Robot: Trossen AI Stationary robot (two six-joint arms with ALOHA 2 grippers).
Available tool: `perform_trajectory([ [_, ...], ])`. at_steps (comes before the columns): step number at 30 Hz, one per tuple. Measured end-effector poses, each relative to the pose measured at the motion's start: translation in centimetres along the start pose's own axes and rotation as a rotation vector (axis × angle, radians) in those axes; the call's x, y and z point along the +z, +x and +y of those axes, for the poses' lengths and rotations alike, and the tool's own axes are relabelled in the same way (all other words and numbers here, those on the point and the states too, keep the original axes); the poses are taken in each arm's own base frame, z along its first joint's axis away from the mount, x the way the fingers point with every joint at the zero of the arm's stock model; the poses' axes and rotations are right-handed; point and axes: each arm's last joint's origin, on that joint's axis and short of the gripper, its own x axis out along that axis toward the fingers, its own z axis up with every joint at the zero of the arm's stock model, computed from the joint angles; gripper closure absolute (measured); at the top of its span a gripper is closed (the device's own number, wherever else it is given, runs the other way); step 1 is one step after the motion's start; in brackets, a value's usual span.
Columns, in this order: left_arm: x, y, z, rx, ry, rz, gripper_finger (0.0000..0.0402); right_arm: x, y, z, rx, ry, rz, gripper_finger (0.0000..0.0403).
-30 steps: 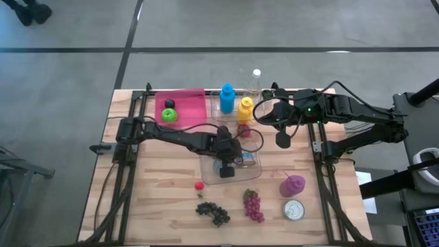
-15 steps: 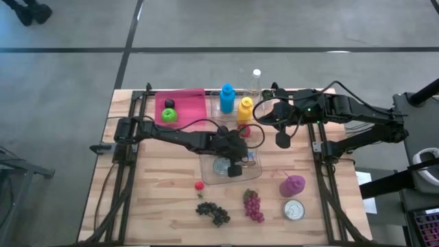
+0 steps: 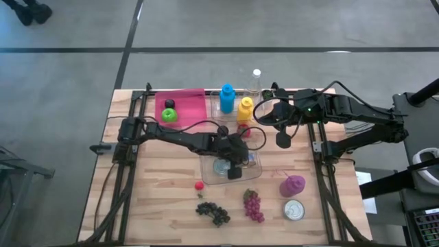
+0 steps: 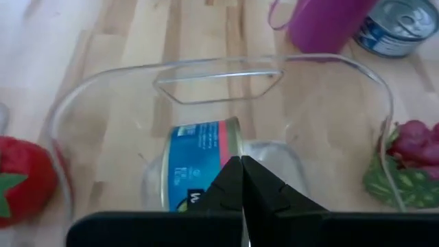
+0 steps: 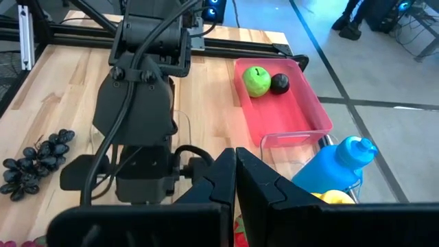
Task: Pick & Place Food Item
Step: Put the blue pink tuna can into the bottom transparent bin
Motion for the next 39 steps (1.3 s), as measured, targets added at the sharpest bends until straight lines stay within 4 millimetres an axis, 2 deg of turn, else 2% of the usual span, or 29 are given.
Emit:
perform_trajectory([
  [17, -0.8, -0.1, -0.3, -0.094, 0.006, 0.083, 0.0401, 0.0, 0.0, 0.0, 0.000, 0.004, 0.000, 0.0394],
  [22, -2.2, 0.2, -0.1, -0.058, 0.000, 0.202, 0.0401, 0.0, 0.0, 0.0, 0.000, 0.004, 0.001, 0.0394],
  [28, -2.6, 0.0, 0.1, -0.024, 0.001, 0.243, 0.0401, 0.0, 0.0, 0.0, 0.001, 0.004, 0.000, 0.0394],
  [35, -1.1, -0.7, 0.0, -0.020, 0.017, 0.162, 0.0401, 0.0, 0.0, 0.0, 0.001, 0.004, 0.000, 0.0394],
  [39, -0.4, -0.8, 0.3, 0.067, 0.025, 0.119, 0.0401, 0.0, 0.0, 0.0, 0.001, 0.004, 0.000, 0.0394],
])
